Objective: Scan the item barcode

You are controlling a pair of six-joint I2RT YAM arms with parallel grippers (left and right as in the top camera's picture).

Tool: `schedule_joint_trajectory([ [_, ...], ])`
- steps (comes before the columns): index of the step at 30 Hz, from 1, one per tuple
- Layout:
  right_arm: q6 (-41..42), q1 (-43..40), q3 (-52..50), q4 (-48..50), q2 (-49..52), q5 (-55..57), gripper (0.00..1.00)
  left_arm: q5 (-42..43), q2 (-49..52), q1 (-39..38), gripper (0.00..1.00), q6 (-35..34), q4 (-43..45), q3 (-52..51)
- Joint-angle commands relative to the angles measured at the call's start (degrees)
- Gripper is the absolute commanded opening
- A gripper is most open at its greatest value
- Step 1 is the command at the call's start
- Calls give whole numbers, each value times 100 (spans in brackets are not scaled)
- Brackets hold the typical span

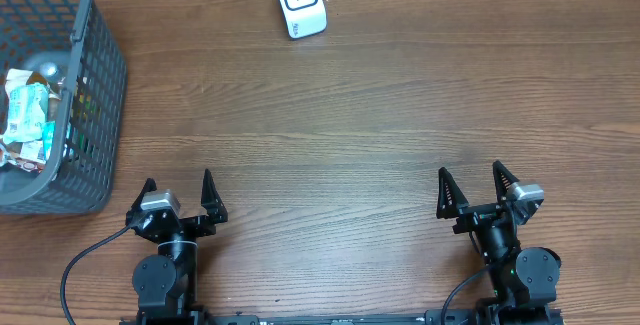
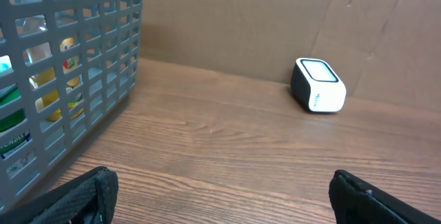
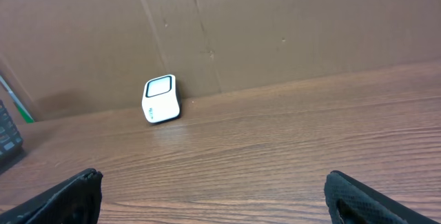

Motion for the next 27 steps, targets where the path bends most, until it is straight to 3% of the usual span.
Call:
schedule_joint_trajectory([
  [1, 15, -26, -59, 22, -46, 72, 100, -70, -46, -26, 100, 129, 9, -20],
  [27, 15, -26, -59, 22, -46, 72, 100, -120, -46, -20, 100, 131, 28, -20],
])
